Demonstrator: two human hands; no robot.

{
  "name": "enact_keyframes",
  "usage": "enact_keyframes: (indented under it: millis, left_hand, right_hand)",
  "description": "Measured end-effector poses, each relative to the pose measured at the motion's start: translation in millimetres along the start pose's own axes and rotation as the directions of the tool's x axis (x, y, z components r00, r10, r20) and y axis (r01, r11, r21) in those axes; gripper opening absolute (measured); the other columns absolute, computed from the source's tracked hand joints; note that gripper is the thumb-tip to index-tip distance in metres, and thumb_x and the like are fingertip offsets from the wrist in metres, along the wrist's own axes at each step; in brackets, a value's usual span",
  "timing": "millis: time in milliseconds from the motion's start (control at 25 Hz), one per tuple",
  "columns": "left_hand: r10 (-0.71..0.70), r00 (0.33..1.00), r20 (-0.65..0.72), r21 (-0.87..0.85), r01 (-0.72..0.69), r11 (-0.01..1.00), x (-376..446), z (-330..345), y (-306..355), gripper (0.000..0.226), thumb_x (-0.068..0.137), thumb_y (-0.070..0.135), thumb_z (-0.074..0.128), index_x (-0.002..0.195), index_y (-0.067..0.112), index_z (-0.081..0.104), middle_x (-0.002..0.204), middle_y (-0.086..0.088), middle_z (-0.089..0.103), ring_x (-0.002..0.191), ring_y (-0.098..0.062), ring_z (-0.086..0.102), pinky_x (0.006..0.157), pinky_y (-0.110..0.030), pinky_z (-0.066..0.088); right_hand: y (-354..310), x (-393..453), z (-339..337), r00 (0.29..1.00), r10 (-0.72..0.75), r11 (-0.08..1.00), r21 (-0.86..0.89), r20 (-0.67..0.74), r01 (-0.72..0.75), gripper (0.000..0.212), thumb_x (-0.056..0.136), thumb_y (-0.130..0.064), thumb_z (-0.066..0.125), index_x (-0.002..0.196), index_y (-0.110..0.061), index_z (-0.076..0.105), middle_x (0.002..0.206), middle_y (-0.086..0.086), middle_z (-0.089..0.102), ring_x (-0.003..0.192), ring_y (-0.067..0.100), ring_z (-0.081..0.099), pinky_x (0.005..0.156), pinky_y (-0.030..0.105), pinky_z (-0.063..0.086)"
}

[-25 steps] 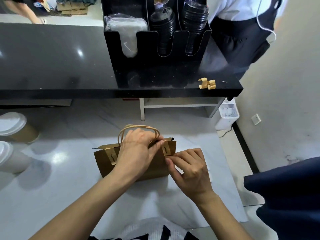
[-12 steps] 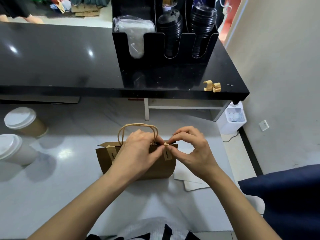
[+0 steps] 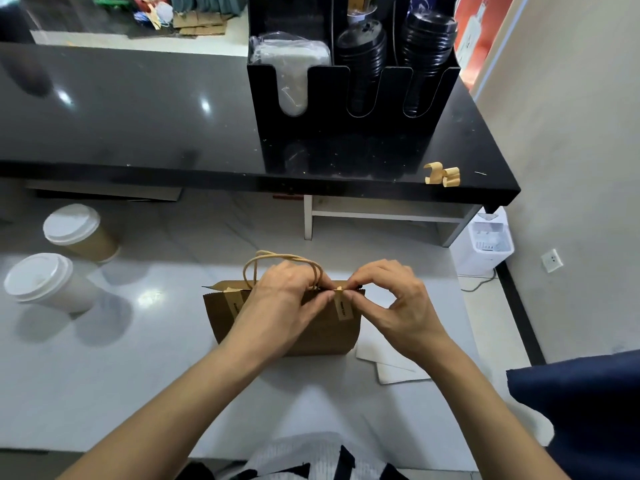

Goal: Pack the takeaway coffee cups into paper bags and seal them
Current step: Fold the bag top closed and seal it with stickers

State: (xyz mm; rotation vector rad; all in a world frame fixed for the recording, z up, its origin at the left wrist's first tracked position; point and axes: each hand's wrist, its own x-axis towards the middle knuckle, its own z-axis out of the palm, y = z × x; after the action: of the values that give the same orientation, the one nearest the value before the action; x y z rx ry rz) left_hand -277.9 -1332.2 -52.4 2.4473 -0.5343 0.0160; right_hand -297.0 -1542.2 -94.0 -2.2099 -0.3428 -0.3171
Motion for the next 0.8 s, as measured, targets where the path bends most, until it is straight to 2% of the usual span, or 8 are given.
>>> enact_keyframes:
  millis: [200,280,440,520,600,720,800]
  left_hand:
    - [0.067,0.997,-0.023,-0.027,-0.068,0.997,-13.3,-12.4,-2.3,0.047,0.093,0.028,0.071,0.138,0.025,0.058,0.13,0.011,0.063,0.122,-0.005,0.055,0.104,-0.027,0.048]
    - [0.119,0.989,-0.088,-0.041,-0.123,0.992,-24.2,-20.1,-4.0,0.044,0.093,0.021,0.071,0.136,0.019,0.06,0.132,0.008,0.064,0.123,-0.006,0.058,0.103,-0.028,0.049]
    - [0.155,0.937,-0.314,-0.049,-0.179,0.983,-50.6,-34.1,-8.5,0.028,0.092,0.01,0.068,0.119,0.012,0.068,0.111,0.005,0.067,0.104,-0.011,0.064,0.089,-0.023,0.051]
    - [0.117,0.899,-0.422,-0.03,-0.142,0.989,-63.2,-37.3,-16.3,0.025,0.089,0.009,0.068,0.114,0.011,0.069,0.103,0.005,0.064,0.095,-0.016,0.062,0.085,-0.027,0.05]
    - [0.059,0.87,-0.489,-0.005,-0.07,0.998,-73.6,-37.9,-27.1,0.029,0.087,0.011,0.068,0.115,0.012,0.066,0.108,0.004,0.062,0.095,-0.021,0.058,0.084,-0.032,0.05]
    - [-0.094,0.853,-0.514,-0.061,0.073,0.995,-84.6,-33.1,-44.1,0.047,0.086,0.012,0.073,0.129,0.015,0.055,0.122,0.009,0.05,0.103,-0.019,0.054,0.09,-0.022,0.046]
    - [-0.208,0.858,-0.469,-0.139,0.16,0.977,-89.1,-26.0,-54.5,0.064,0.083,0.01,0.078,0.138,0.019,0.048,0.126,0.012,0.045,0.111,-0.016,0.053,0.094,-0.016,0.044]
  right_hand:
    - [2.1,-3.1,-0.4,0.999,0.032,0.997,0.069,-0.001,-0.032,0.013,0.089,-0.019,0.078,0.099,-0.026,0.073,0.099,-0.016,0.07,0.101,0.012,0.064,0.087,0.044,0.049]
    - [0.5,-4.9,-0.4,0.998,0.062,0.994,0.09,-0.001,-0.061,0.018,0.089,-0.018,0.078,0.104,-0.026,0.073,0.103,-0.016,0.07,0.104,0.013,0.064,0.09,0.039,0.051]
    - [-2.7,-7.8,2.6,0.996,0.09,0.989,0.117,-0.021,-0.087,0.033,0.088,-0.014,0.078,0.117,-0.026,0.07,0.112,-0.016,0.069,0.11,0.012,0.064,0.093,0.031,0.051]
    - [-2.6,-10.2,4.5,0.993,0.11,0.984,0.146,-0.033,-0.104,0.039,0.087,-0.011,0.078,0.122,-0.025,0.067,0.116,-0.015,0.068,0.111,0.012,0.064,0.094,0.031,0.052]
    - [-1.8,-14.0,5.9,0.991,0.129,0.979,0.165,-0.04,-0.121,0.047,0.086,-0.009,0.079,0.127,-0.025,0.064,0.117,-0.014,0.067,0.111,0.013,0.064,0.093,0.03,0.052]
    - [-0.5,-20.7,8.7,0.986,0.164,0.972,0.178,-0.031,-0.156,0.056,0.085,-0.011,0.081,0.134,-0.028,0.058,0.122,-0.015,0.065,0.112,0.011,0.064,0.094,0.027,0.052]
    - [-0.1,-25.3,11.9,0.981,0.191,0.965,0.186,-0.024,-0.183,0.059,0.085,-0.014,0.081,0.136,-0.03,0.056,0.123,-0.017,0.065,0.114,0.01,0.063,0.094,0.028,0.053]
